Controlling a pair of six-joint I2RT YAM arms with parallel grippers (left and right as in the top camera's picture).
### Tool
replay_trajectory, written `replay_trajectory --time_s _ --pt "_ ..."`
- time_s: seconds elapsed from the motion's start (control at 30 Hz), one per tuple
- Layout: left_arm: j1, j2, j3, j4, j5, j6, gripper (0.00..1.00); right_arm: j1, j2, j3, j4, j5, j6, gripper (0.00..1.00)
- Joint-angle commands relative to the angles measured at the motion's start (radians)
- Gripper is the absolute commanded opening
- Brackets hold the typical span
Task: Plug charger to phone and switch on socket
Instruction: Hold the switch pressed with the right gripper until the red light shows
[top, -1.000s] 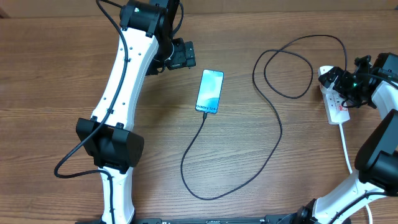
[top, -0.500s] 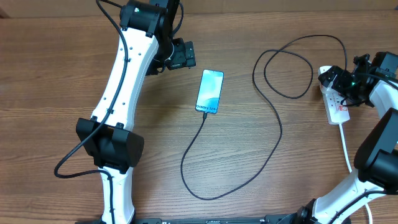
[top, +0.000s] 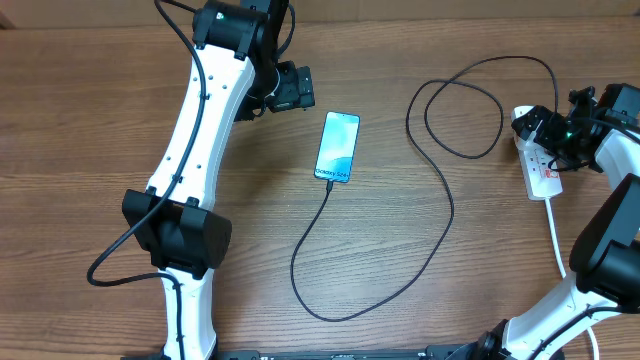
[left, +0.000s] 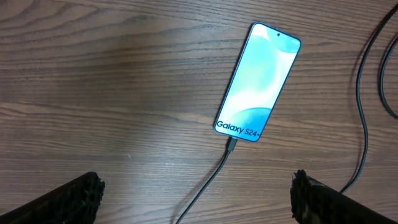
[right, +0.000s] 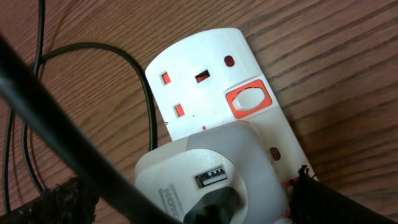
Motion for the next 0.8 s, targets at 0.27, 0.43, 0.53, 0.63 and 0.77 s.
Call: replay_trajectory --time_s 0.27,0.43,0.53,0.63,0.77 --pt "-0.006 0.01 -0.002 0.001 -0.015 0.018 1.0 0.012 0.017 -0.006 -0.034 -0.101 0.01 1.0" --pt "-0.006 0.01 -0.002 0.001 -0.015 0.019 0.99 0.012 0.017 -0.006 -0.035 -0.102 0.01 1.0" --pt "-0.006 0.01 -0.002 0.001 -0.015 0.019 1.0 0.012 0.017 -0.006 -0.039 -0.102 0.01 1.0" --pt "-0.006 0.01 -0.002 0.001 -0.015 0.018 1.0 0.012 0.017 -0.006 -0.039 -0.102 0.01 1.0" --pt "-0.006 0.01 -0.002 0.001 -0.015 0.018 1.0 0.012 0.018 -0.006 -0.043 -0.102 0.01 1.0"
